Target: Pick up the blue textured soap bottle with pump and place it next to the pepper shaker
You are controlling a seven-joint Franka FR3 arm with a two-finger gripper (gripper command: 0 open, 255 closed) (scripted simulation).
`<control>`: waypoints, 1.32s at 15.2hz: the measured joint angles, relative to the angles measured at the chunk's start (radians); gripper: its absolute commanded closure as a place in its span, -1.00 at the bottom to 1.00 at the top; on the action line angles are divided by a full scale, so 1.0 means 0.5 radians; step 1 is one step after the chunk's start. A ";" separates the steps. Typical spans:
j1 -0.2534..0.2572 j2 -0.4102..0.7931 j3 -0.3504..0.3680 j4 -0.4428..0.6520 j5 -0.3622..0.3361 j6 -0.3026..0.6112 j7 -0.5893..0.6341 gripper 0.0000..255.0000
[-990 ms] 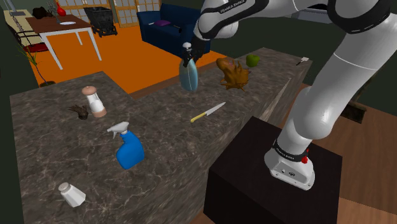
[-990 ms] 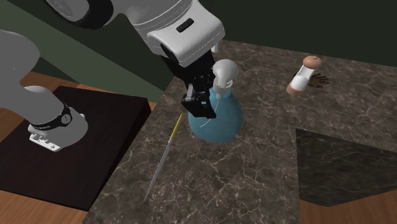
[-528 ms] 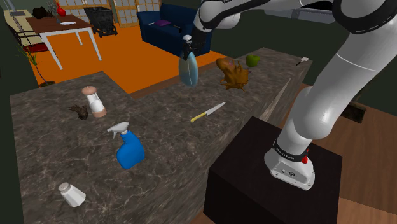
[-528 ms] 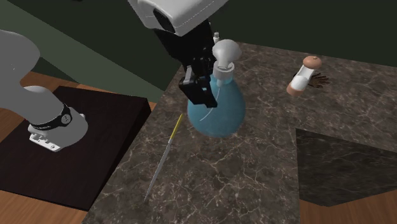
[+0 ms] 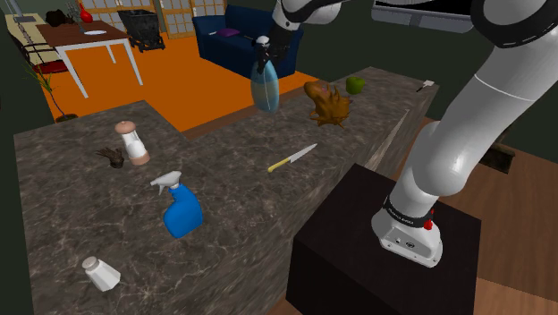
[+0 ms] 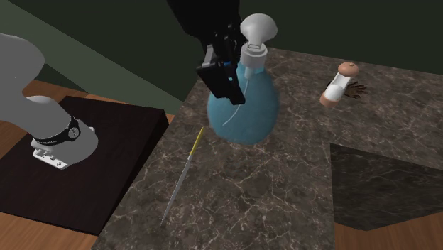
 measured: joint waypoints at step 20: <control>-0.001 0.019 0.005 0.559 -0.031 -0.536 0.069 1.00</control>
